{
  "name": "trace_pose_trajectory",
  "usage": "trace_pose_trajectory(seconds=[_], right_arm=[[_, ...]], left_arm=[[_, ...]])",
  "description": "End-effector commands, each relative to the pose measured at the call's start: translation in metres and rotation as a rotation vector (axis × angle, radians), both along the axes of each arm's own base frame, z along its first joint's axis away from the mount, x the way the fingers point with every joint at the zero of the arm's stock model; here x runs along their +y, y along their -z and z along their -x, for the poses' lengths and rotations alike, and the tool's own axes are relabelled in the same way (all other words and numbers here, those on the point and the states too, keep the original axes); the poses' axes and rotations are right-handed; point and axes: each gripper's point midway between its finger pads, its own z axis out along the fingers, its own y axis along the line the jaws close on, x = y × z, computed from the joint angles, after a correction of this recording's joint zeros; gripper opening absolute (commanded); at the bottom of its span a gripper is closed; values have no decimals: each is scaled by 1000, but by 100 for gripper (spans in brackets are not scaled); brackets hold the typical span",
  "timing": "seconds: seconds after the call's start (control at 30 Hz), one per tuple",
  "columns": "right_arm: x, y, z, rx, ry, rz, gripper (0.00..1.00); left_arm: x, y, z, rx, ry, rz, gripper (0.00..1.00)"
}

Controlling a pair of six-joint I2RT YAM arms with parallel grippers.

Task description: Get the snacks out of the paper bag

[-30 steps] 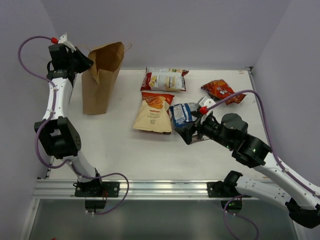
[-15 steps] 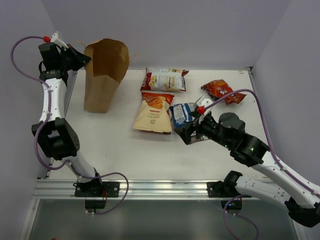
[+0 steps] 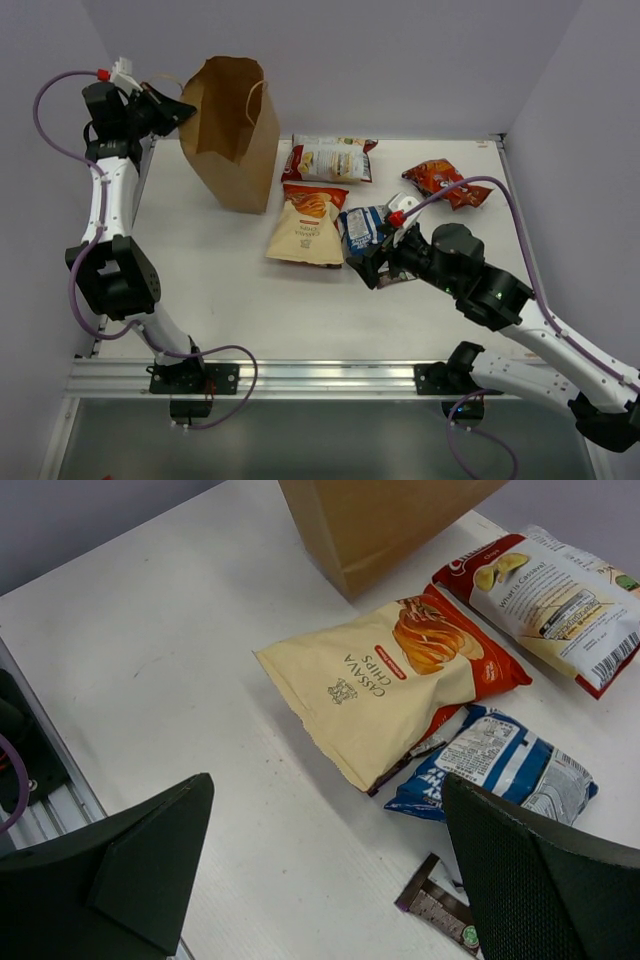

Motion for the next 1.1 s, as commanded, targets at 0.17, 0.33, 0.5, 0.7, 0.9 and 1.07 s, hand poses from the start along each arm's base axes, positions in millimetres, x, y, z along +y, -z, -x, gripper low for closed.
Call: trace_pose_trajectory(seconds=[0.17,0.33,0.5,0.7,0.9,1.07], right_arm=[[0,-9,-1,-7,7,-29,99],[1,-7,-1,-2,7,-25,99],[1,-7,-1,-2,9,-25,99],[-1,-8,0,-2,10,-24,99],[-1,-10,0,-5,10,-25,99],[-1,-13,-1,-8,14,-32,99]], left_arm=[[9,36,-4,69,-27,-40,5],[21,49,-5,100,-79,-108,13],[37,51,-1,127,-131,-169,28],[53,36,7,128,-200,-252,62],[58,13,22,98,-237,-316,84],[50,-2,33,67,-209,-320,92]])
